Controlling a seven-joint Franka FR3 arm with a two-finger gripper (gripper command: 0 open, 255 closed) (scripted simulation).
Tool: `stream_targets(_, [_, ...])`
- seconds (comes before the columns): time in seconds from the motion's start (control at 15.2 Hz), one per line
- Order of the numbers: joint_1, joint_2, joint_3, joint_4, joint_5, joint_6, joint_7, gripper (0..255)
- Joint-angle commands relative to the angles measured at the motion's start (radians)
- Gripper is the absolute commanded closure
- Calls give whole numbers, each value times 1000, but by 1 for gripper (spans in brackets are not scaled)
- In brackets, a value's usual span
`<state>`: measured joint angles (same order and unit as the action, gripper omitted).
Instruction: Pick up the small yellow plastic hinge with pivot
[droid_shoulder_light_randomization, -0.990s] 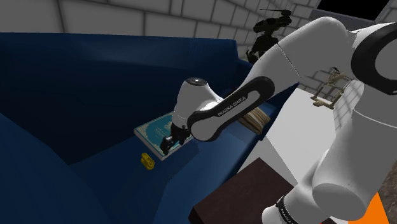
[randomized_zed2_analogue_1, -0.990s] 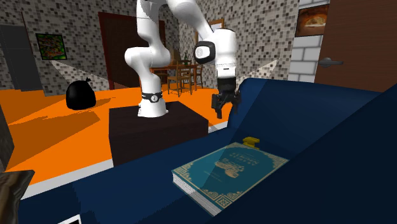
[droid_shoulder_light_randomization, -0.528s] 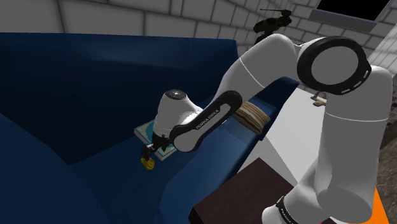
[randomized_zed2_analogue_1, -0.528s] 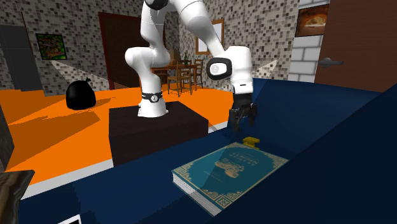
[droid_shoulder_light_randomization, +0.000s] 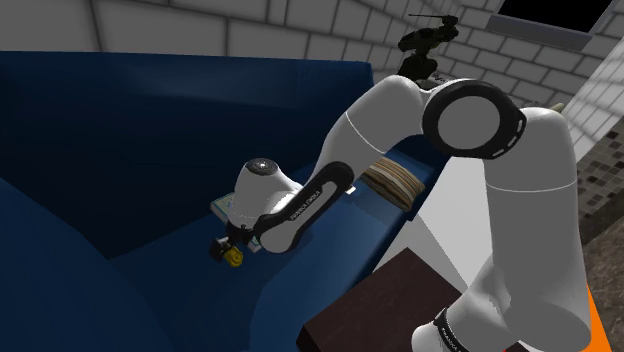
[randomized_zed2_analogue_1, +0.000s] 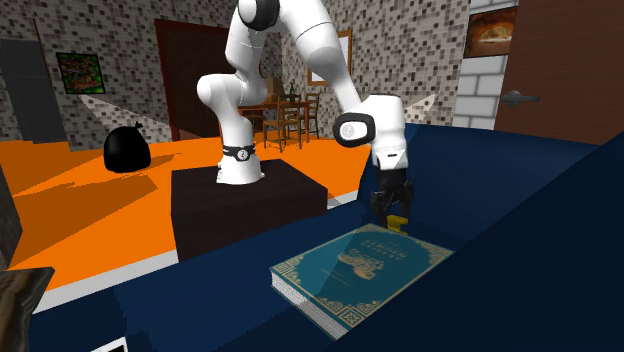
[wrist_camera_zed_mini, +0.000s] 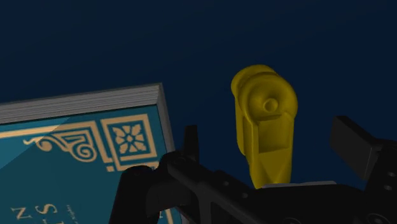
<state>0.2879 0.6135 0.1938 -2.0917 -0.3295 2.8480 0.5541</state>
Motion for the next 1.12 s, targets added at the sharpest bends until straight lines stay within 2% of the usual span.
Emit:
stream_targets(0.0, [12,27,-12,13,-8,16,9,0])
stream_targets(0.2, [15,35,-16,15,-10,21,11,0])
stream_targets(0.26, [16,35,-16,15,-10,21,11,255])
stream_targets(0.86, [15,35,-16,16,-10,21,11,255])
stream_targets(1.06, [1,-3,2,2,1,-5,1,255])
